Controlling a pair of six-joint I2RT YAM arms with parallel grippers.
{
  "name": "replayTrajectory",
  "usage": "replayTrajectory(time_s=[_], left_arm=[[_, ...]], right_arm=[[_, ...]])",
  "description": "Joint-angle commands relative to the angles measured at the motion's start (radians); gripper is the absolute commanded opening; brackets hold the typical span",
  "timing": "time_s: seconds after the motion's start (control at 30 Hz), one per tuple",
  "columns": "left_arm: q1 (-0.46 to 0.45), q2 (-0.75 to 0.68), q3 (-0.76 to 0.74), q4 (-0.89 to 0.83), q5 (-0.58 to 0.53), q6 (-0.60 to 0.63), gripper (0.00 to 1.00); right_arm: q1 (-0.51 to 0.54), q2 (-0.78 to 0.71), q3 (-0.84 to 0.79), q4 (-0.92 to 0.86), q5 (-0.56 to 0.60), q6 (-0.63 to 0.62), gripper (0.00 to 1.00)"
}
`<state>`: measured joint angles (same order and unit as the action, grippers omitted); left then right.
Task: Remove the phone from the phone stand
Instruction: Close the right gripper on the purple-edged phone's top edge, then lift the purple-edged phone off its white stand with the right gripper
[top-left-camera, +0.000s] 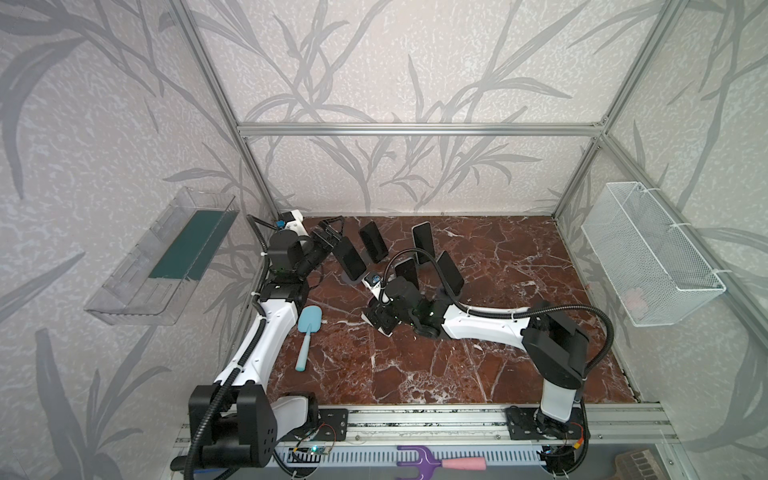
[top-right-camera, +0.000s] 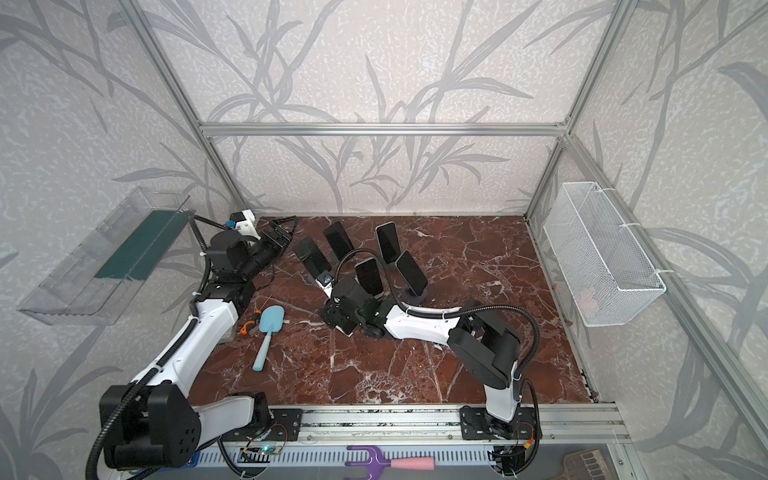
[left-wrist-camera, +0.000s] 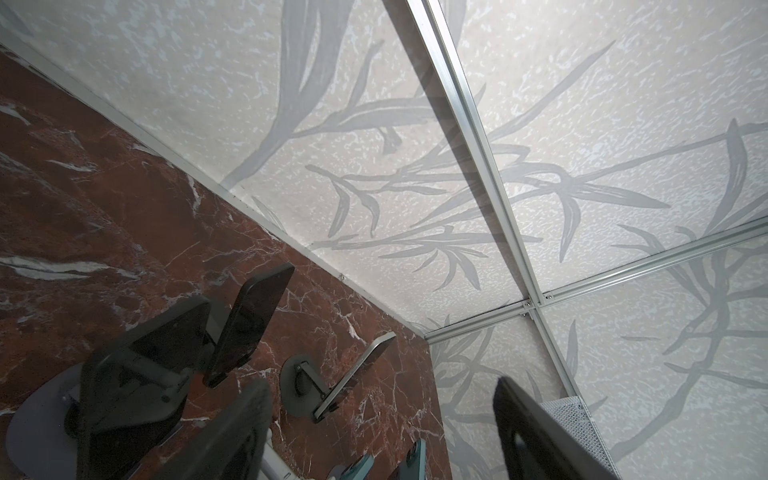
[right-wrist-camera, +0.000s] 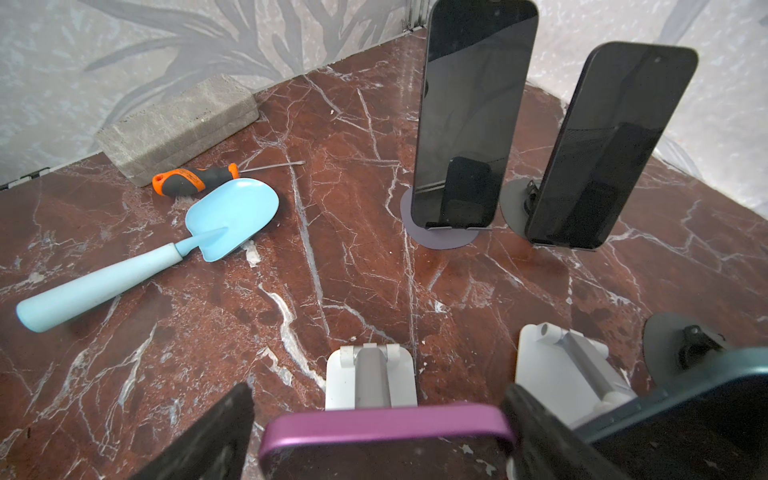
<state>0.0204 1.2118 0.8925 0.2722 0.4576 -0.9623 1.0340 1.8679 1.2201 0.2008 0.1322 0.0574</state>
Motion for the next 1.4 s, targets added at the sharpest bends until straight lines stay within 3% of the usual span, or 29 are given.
replayTrajectory(time_s=[0.0, 0.47, 1.37], left_arm=[[-0.004, 0.017, -0.011, 0.038, 0.025, -0.02, 0.83], [-0.006, 0.018, -0.012, 0.048, 0.03, -0.027, 0.81], [-0.027, 0.005, -0.014, 0.07, 0.036, -0.007, 0.79]], right_arm=[[-0.006, 0.005, -0.022, 0.036, -0.01, 0.019, 0.9], [-0.034, -0.019, -0.063, 0.069, -0.044, 0.024, 0.7], [-0.033, -0.239, -0.127, 0.048, -0.059, -0.019, 0.65]])
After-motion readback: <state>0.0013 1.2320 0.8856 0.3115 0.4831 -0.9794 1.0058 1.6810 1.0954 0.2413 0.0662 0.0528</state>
